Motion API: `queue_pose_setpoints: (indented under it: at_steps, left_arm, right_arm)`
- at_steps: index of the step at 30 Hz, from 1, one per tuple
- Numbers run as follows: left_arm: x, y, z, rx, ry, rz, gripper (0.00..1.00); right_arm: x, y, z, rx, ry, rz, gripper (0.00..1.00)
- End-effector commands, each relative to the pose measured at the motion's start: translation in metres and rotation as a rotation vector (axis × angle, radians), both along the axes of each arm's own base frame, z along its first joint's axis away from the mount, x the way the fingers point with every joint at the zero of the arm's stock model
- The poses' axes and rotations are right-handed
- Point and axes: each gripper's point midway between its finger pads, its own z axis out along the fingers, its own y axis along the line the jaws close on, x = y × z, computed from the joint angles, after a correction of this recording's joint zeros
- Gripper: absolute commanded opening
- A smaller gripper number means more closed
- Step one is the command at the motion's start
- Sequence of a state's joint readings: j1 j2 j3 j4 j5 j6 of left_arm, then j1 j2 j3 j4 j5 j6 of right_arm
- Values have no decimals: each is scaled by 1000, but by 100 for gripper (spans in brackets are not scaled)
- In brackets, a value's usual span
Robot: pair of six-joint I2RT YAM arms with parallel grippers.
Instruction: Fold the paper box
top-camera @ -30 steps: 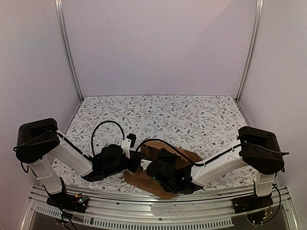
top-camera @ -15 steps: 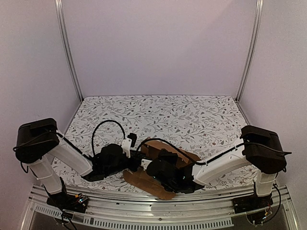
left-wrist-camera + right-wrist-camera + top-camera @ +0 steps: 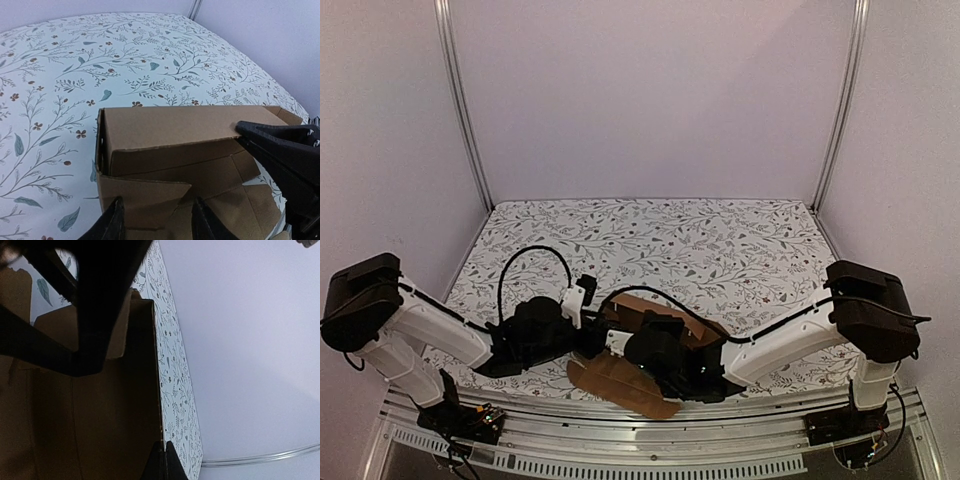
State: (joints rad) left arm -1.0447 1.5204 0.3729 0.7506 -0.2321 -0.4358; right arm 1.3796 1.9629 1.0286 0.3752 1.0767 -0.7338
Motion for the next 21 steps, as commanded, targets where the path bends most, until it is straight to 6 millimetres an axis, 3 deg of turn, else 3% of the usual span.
queue_pose_setpoints:
  at_steps: [1,10,18,21]
  left_arm:
    - [-22,0,-3,6,26,-69,45]
    - [-27,21,-4,20,55,-28,52]
    - [-41,24,11,-25,78,-80,55]
    - [-40,36,18,-21,75,-38,56]
  right_arm:
    - [7,7,12,54,12,17,0]
    - [12,0,15,45,10,8,0]
    - [14,2,14,37,10,8,0]
    - [14,2,15,36,9,9,0]
